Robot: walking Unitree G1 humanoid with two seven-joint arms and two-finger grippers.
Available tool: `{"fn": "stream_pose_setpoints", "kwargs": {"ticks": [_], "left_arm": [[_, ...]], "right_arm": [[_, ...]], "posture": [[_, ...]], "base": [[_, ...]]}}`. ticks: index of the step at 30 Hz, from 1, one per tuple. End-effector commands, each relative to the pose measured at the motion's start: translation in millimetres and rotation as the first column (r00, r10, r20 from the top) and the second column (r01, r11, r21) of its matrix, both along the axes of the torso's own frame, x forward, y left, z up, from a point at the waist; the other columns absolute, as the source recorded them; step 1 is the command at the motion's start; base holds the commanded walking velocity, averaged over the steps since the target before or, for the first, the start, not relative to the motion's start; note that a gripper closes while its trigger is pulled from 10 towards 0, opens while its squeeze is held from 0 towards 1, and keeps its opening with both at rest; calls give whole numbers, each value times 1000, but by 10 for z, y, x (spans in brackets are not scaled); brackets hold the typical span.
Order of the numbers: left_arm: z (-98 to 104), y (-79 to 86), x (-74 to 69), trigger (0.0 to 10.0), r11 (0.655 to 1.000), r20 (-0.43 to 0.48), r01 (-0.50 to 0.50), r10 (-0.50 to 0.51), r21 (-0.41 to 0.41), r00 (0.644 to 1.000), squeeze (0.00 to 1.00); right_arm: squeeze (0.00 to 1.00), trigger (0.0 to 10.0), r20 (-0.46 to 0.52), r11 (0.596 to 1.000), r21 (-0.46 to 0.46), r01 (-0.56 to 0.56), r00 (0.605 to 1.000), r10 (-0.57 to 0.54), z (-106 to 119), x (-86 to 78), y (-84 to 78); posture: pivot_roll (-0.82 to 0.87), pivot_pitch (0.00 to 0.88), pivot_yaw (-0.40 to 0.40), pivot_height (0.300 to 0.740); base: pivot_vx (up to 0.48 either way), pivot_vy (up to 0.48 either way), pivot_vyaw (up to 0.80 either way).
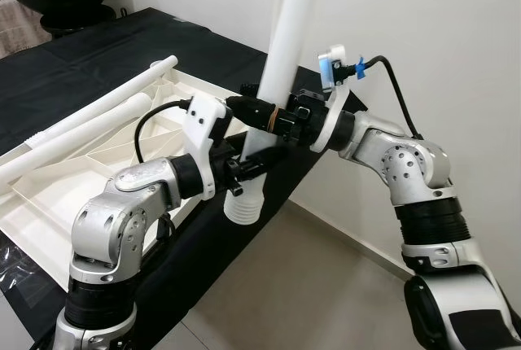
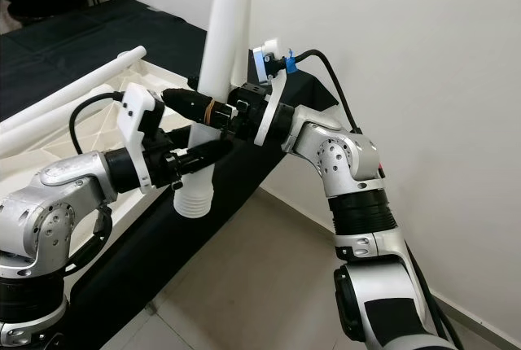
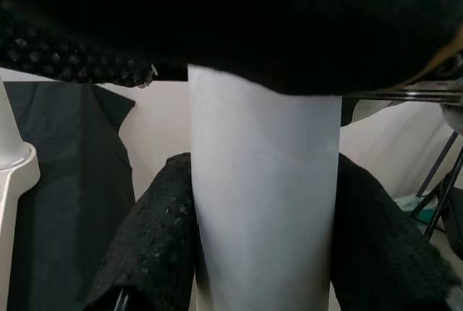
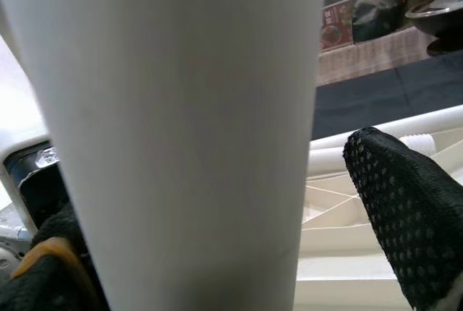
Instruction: Building children table
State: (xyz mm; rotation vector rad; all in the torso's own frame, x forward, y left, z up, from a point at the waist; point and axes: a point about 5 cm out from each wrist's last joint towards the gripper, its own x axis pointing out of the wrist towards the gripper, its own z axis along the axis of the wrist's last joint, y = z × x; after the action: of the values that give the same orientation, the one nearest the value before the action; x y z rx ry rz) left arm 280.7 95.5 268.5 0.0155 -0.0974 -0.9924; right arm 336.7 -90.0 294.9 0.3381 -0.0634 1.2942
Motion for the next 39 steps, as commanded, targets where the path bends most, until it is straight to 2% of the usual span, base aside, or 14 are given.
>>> {"fn": "stream_pose_setpoints", "kwargs": {"ticks": [1,7,27,39], "left_arm": [[43,-91,-52,10000,998,19,62,-62,20,998,0],[48,-96,-55,10000,997,21,74,-74,34,997,0],[2,-62,-31,10000,992,27,60,-63,108,998,0],[95,14,88,10000,995,61,-23,17,94,998,0]], "right_arm": [[0,10000,-13,999,21,-28,1000,28,66,-18,73],[0,10000,-30,999,26,-28,999,29,82,-21,85],[0,10000,-7,998,-66,-5,1000,5,44,-62,106],[0,10000,19,998,-67,16,1000,-15,23,-74,125]], "posture": [[29,126,-82,740],[27,130,-81,740],[23,129,-74,740],[26,112,-66,740]], "base": [[0,0,0],[0,0,0],[0,0,0],[0,0,0]]}}
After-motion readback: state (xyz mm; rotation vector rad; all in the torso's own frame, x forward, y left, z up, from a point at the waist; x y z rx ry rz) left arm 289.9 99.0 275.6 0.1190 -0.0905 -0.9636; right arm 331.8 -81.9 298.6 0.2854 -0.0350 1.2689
